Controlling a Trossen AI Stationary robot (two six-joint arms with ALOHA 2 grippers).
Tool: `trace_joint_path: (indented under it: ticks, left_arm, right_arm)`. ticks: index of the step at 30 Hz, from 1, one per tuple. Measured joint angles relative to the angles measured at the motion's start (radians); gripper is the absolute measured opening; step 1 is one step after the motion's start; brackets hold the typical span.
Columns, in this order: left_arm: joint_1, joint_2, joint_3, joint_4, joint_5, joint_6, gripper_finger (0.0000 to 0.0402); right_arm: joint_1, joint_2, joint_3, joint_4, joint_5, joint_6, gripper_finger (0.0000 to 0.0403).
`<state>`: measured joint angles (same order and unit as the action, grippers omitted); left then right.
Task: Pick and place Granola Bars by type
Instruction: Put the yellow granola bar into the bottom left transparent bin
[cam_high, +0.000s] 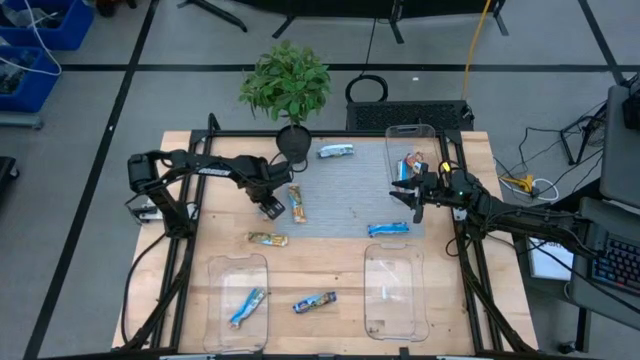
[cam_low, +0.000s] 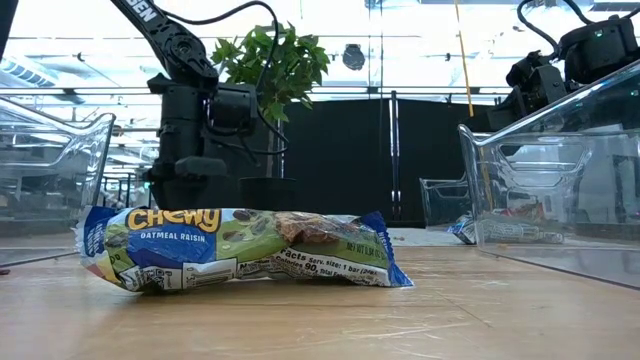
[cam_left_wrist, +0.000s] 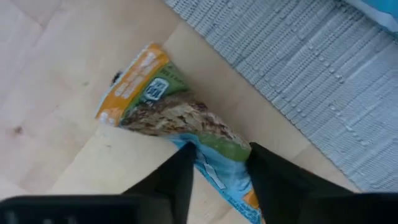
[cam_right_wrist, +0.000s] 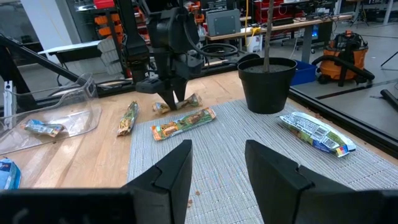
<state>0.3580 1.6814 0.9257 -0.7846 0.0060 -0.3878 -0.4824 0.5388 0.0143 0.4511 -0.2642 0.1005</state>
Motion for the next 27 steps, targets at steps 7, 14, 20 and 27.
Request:
trace_joint_path:
  ticks: [7,14,20,27]
  left_arm:
    - [0.0,-0.002,0.001,-0.009,-0.043,-0.004,0.0019]
    - [-0.023,-0.088,-0.004,-0.033,-0.129,0.001,0.001]
    - [-0.067,-0.269,-0.004,-0.043,-0.166,0.013,0.0009]
    - [-0.179,-0.528,-0.011,-0.044,-0.278,-0.001,0.0009]
  right_arm:
    - [0.0,0.0,0.0,0.0,0.0,0.0,0.0139]
    - [0.0,0.0,0.0,0.0,0.0,0.0,0.0139]
    - [0.0,0.0,0.0,-0.001,0.0,0.0,0.0139]
    - [0.0,0.0,0.0,-0.036,0.0,0.0,0.0139]
